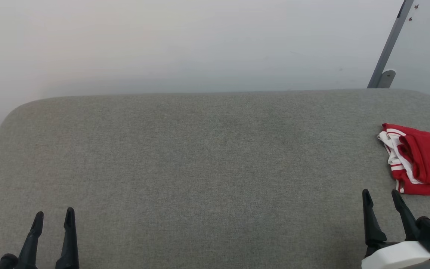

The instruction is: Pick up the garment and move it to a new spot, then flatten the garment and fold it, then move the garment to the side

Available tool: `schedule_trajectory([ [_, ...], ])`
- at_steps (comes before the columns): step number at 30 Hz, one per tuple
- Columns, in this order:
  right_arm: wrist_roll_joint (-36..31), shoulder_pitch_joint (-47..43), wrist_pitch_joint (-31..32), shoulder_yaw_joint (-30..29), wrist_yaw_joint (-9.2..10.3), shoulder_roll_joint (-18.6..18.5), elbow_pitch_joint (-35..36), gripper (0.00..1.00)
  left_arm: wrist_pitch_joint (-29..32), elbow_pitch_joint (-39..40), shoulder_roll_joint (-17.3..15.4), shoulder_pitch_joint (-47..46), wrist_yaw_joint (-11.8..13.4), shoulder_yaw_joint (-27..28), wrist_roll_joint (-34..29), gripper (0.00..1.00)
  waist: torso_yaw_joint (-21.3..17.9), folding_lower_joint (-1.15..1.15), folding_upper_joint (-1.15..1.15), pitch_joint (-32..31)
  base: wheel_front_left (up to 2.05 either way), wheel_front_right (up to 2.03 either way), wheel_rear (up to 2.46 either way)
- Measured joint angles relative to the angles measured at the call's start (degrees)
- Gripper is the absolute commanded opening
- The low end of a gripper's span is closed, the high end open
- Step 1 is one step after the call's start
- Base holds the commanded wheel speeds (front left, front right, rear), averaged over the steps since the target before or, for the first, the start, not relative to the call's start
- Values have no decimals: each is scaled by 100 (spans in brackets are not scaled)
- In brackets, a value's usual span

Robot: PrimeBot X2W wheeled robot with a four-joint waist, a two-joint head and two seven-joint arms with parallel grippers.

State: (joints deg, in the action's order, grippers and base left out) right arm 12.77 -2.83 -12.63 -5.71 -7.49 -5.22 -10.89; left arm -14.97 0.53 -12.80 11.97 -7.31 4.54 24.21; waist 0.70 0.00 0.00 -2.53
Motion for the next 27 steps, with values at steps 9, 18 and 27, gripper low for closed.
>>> schedule_trajectory([
  [9,-23,17,62,122,0,-10,52,100,0,-41,-13,-4,0,-54,34,100,31,0,0,2,0,0,0],
  [18,-23,33,103,197,0,-7,57,100,0,-67,-20,-14,0,-73,36,100,56,0,0,-3,0,0,0],
  [27,-15,51,127,249,0,-1,58,100,0,-82,-32,-31,0,-87,55,100,66,0,0,-9,0,0,0],
])
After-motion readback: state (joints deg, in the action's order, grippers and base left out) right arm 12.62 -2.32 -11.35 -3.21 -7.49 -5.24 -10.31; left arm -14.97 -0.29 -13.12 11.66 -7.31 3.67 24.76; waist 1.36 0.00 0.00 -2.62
